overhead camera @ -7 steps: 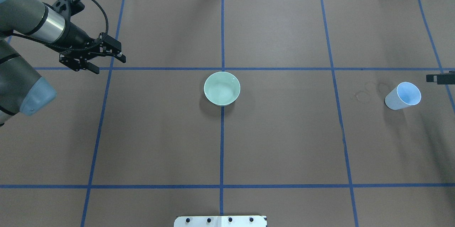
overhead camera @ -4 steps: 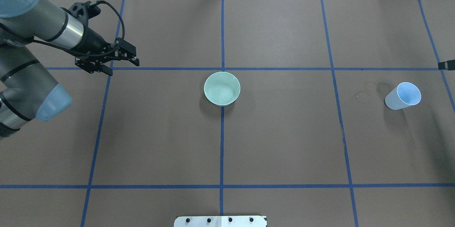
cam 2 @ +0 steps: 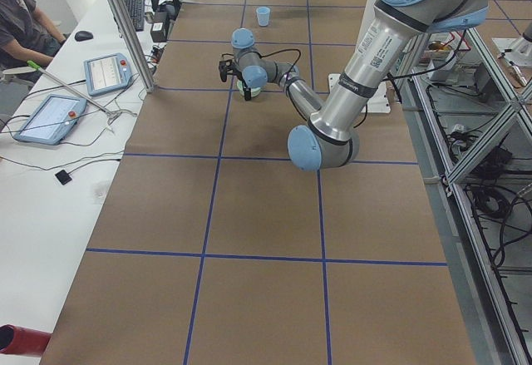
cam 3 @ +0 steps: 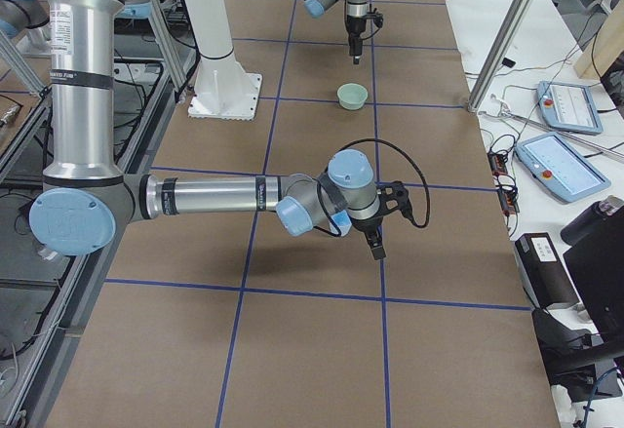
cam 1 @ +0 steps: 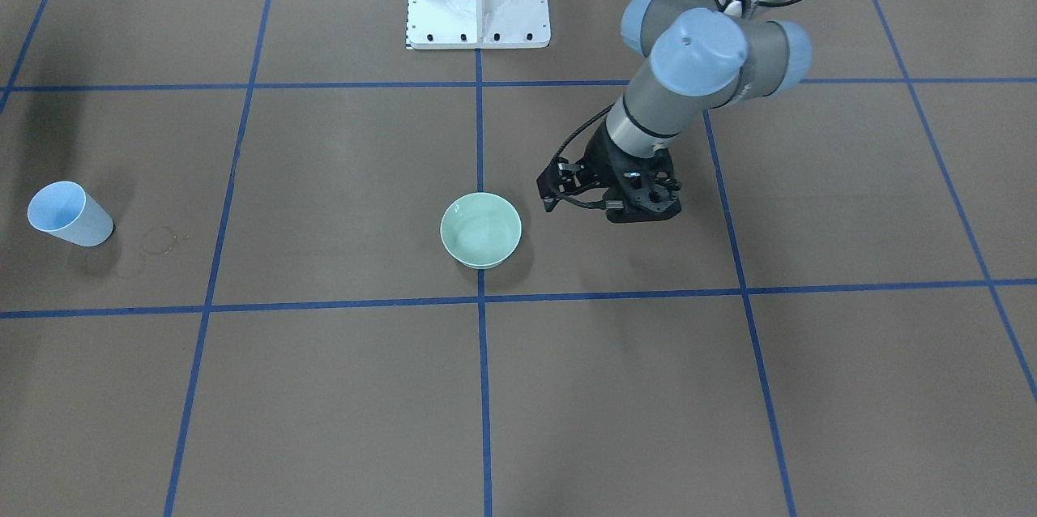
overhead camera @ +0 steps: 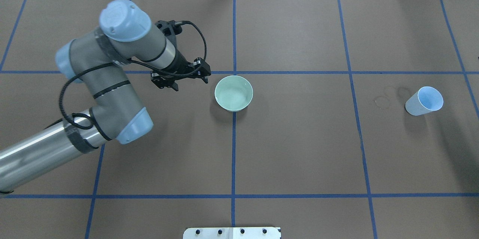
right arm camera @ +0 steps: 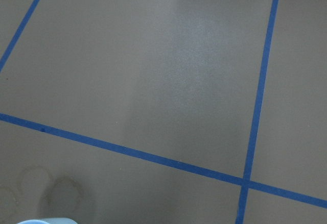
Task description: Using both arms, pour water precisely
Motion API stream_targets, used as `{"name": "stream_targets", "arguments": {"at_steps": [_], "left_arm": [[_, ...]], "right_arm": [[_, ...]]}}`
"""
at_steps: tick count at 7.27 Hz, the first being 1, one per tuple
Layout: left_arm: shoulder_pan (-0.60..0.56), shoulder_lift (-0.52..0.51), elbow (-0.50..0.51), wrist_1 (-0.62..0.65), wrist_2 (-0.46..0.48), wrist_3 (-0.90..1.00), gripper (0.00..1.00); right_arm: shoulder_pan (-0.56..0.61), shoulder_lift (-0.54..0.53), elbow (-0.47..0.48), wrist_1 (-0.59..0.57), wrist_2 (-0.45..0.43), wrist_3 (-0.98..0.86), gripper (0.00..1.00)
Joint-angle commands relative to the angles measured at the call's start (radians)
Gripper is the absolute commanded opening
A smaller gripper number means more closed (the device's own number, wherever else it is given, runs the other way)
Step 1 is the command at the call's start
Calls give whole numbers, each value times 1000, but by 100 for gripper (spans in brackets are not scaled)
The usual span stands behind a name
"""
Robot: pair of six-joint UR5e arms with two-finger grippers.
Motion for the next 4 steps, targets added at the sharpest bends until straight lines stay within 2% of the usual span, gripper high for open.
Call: {"name": "stream_targets", "arguments": {"at_steps": [1,3,4], "left_arm": [[47,-83,100,9,46,-1,99],[66,-129,172,7,47,-1,97],[76,-132,184,7,47,-1,90]], "right_arm": [[6,-2,14,-25,13,-9,100],[6,-1,17,-25,50,-7,100],[7,1,17,-25,50,-9,100]]}}
